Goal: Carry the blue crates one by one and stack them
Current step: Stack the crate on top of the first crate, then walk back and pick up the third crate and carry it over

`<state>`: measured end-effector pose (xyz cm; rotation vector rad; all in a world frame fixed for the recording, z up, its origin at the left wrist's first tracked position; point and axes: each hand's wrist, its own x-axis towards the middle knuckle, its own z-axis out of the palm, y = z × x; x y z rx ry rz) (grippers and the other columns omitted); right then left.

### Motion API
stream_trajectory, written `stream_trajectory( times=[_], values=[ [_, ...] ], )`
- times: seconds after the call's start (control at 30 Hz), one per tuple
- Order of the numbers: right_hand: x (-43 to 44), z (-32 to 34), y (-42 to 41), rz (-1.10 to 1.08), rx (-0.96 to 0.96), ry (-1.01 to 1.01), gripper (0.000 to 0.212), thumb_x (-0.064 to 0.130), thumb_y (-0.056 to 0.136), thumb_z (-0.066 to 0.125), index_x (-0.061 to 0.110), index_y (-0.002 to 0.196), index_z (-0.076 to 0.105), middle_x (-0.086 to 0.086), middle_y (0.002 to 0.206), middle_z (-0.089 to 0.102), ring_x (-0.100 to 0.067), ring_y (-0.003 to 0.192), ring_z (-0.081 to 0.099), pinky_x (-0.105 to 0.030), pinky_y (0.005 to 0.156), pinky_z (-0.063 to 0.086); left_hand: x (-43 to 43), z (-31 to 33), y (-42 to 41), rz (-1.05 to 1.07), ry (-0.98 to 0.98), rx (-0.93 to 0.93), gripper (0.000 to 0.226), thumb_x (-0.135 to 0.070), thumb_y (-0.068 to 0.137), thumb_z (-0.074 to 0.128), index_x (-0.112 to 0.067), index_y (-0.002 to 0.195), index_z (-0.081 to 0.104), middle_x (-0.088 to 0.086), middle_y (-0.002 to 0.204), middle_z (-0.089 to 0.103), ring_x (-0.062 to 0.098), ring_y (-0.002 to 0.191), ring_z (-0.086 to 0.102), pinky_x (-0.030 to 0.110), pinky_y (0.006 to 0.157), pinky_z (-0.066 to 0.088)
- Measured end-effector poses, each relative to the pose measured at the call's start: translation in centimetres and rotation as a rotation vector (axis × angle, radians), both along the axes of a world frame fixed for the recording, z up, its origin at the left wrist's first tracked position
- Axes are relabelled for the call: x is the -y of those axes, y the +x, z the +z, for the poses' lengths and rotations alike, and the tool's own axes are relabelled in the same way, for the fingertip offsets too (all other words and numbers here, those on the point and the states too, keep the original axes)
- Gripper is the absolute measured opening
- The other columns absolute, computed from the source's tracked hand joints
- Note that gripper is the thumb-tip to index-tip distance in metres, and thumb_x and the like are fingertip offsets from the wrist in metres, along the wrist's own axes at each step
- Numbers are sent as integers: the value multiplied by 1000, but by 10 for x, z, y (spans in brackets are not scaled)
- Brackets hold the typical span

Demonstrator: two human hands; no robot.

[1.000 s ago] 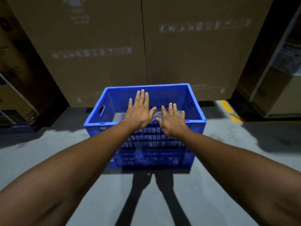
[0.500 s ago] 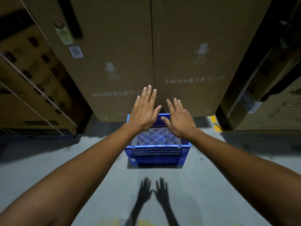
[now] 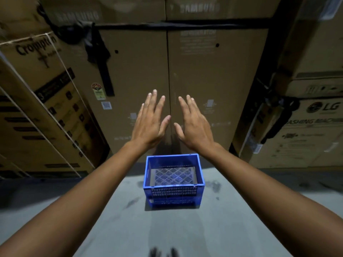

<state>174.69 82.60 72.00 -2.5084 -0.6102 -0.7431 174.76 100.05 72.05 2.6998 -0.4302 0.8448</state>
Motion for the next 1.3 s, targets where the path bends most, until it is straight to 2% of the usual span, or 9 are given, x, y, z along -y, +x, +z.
stream_trajectory(
  times=[0.4,0.67,0.9,1.2,1.3],
  values=[
    [93,31,-3,177,60,190,83,23,86,64,11,155,21,-18,161,22,-31,149,22,-45,110,37,103,30,-23,150,71,63,69,-48,98,34,-14,156,19,12,165,3,27,152,1,54,120,17],
    [124,61,-50,366,98,264,83,20,85,64,11,155,20,-17,161,22,-30,149,23,-44,112,38,148,71,-97,321,127,120,68,-48,99,33,-14,156,17,14,165,2,28,152,1,56,118,20],
    [137,98,-142,569,174,388,79,19,86,63,11,154,25,-15,161,25,-29,147,27,-48,108,42,169,106,-211,441,128,208,68,-46,100,37,-14,156,19,13,165,3,27,152,2,53,119,21],
    [186,115,-318,766,208,467,79,19,86,63,11,154,23,-16,160,27,-30,146,29,-52,108,42,225,128,-423,611,212,278,68,-46,99,40,-12,155,23,16,164,8,30,151,7,58,116,26],
    [205,120,-371,816,189,491,80,16,85,62,12,154,22,-16,159,28,-31,145,31,-53,108,41,245,132,-491,702,182,300,67,-45,99,41,-11,154,26,17,163,12,31,151,10,56,116,27]
  ],
)
